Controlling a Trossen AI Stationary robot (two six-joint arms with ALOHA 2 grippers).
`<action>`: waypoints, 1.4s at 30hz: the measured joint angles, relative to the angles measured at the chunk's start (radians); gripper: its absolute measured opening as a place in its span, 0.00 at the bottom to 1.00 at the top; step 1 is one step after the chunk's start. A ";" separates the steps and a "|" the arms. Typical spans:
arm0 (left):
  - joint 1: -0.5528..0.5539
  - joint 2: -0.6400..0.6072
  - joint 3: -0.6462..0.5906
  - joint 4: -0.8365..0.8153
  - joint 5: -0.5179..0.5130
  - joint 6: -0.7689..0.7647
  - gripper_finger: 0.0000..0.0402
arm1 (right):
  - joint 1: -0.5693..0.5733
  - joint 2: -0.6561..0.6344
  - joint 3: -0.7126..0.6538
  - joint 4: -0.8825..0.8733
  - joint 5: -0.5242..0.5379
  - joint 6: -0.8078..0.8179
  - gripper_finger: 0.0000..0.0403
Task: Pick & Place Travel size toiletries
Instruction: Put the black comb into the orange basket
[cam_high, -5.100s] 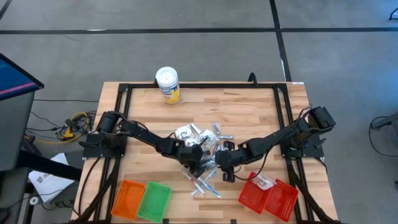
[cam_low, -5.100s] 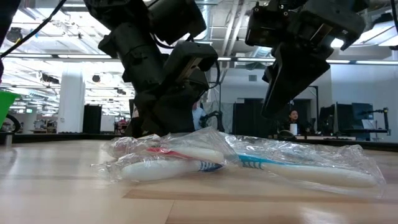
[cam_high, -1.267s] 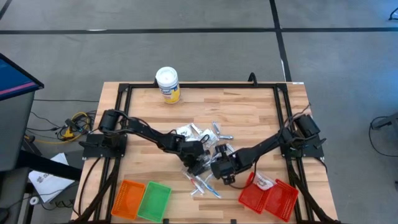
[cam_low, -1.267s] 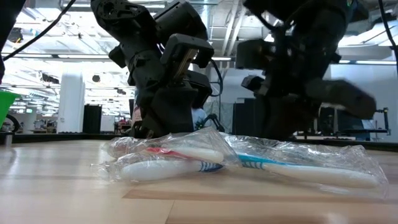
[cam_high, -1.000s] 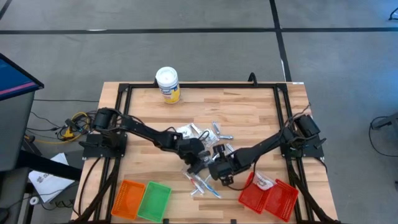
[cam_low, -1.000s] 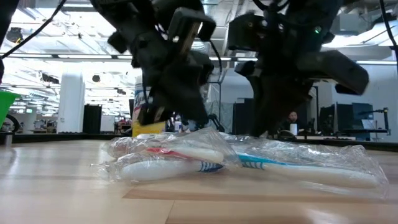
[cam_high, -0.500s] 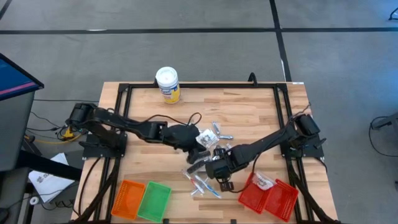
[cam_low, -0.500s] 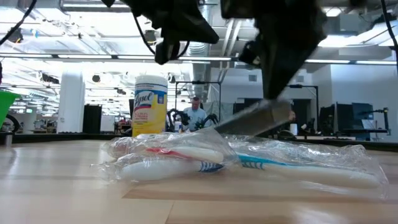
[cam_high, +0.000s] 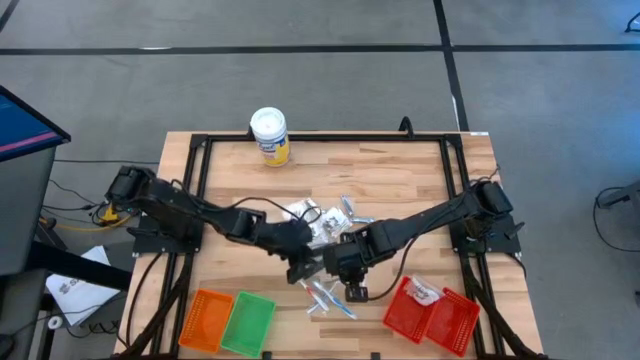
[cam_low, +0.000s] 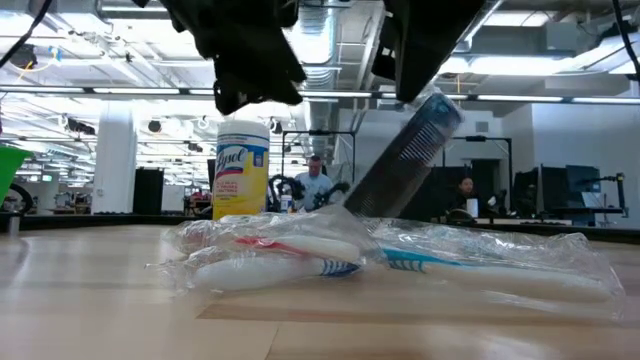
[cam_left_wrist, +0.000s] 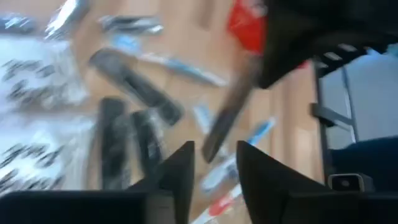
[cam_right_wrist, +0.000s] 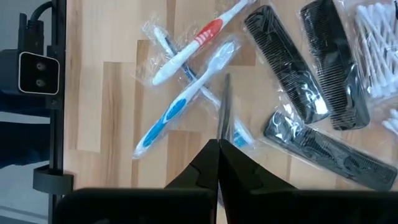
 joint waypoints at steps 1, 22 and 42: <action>-0.010 0.007 -0.003 0.025 -0.016 0.001 0.33 | -0.001 0.000 0.000 0.001 0.000 -0.001 0.00; -0.111 0.210 0.014 0.252 -0.210 -0.080 0.68 | -0.019 0.000 0.000 0.016 0.000 0.009 0.00; -0.119 0.274 0.027 0.272 -0.242 -0.010 0.67 | -0.067 -0.001 0.000 0.020 0.003 0.111 0.00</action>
